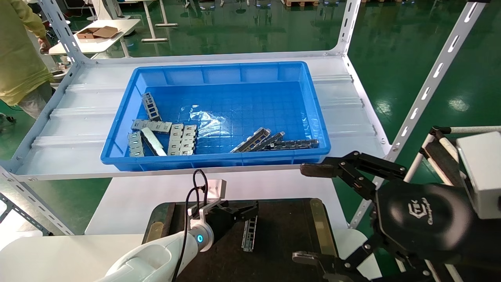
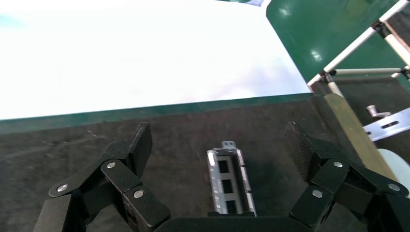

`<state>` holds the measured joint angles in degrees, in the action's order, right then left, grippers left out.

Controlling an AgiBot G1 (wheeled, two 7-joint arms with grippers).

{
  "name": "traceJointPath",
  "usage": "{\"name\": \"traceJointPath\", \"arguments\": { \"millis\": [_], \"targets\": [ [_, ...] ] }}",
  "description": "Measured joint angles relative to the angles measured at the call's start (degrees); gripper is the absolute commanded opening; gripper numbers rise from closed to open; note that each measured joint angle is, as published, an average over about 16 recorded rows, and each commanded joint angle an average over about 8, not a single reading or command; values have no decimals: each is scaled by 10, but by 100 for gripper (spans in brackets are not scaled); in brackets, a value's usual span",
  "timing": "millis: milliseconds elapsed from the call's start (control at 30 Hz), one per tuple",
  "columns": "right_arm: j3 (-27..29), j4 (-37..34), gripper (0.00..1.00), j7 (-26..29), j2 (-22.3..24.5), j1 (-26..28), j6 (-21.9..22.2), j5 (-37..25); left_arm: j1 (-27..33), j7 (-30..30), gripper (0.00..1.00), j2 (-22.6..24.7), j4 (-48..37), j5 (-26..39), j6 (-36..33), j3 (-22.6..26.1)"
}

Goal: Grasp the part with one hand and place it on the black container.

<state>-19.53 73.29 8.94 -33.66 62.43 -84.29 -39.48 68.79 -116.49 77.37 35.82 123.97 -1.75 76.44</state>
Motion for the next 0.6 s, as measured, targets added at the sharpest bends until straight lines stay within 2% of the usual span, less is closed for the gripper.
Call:
{"name": "traceJointPath", "arguments": {
  "millis": [267,600],
  "targets": [
    [0,0,100,0,0,0,0,0,-3,9,100,-27,47,14,-25,-6],
    [0,0,100,0,0,0,0,0,-3,7,100,-99,173,-1,-67,6]
  ]
}}
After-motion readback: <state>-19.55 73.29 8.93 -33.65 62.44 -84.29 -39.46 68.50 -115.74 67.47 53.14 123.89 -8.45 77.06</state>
